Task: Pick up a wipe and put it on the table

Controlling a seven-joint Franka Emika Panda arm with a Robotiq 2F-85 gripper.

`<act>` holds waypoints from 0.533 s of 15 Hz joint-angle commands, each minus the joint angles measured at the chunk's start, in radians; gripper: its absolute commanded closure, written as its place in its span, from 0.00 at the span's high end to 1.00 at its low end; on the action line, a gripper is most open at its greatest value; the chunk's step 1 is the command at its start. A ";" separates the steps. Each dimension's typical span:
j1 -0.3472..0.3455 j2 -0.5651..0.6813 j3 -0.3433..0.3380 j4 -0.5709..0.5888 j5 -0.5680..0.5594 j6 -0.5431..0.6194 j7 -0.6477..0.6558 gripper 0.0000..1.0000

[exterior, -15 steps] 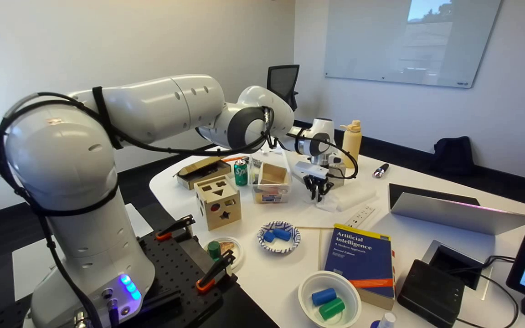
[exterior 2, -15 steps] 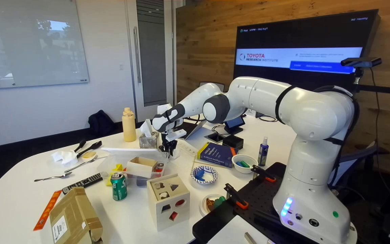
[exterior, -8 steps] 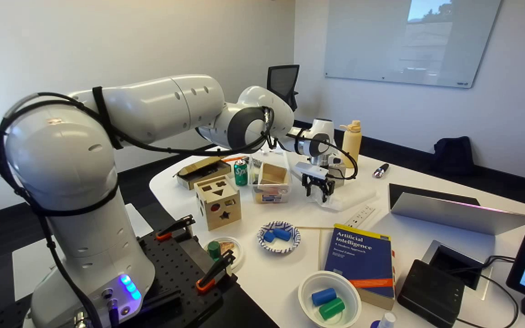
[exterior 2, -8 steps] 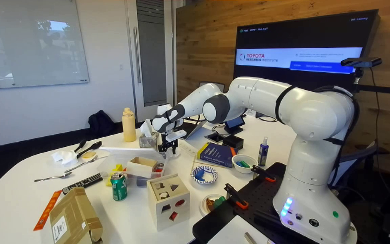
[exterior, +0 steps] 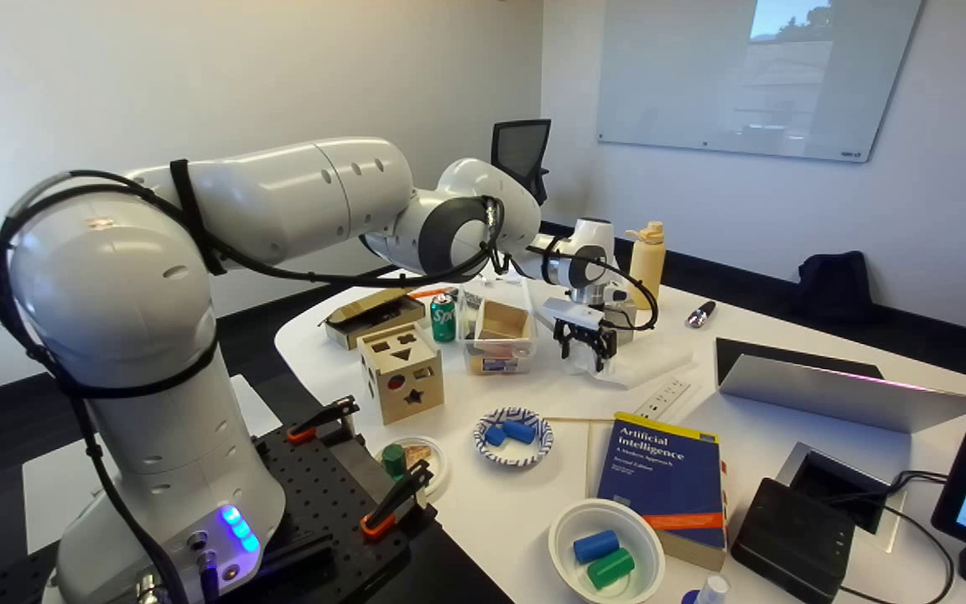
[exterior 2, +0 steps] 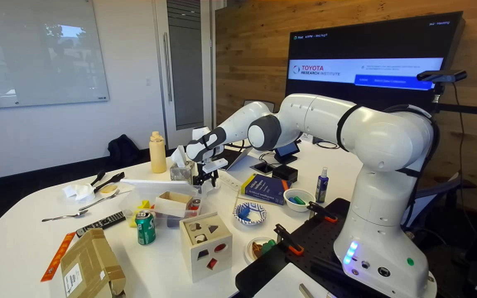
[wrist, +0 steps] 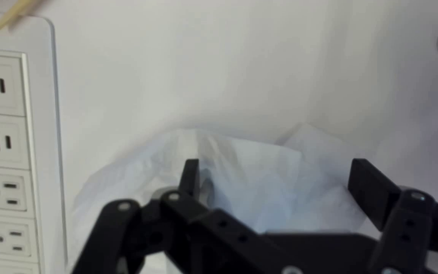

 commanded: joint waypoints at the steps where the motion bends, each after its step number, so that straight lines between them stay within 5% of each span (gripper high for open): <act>1: 0.002 0.000 0.007 -0.003 -0.004 0.011 -0.012 1.00; 8: -0.003 0.000 0.025 -0.002 0.001 0.054 -0.032 1.00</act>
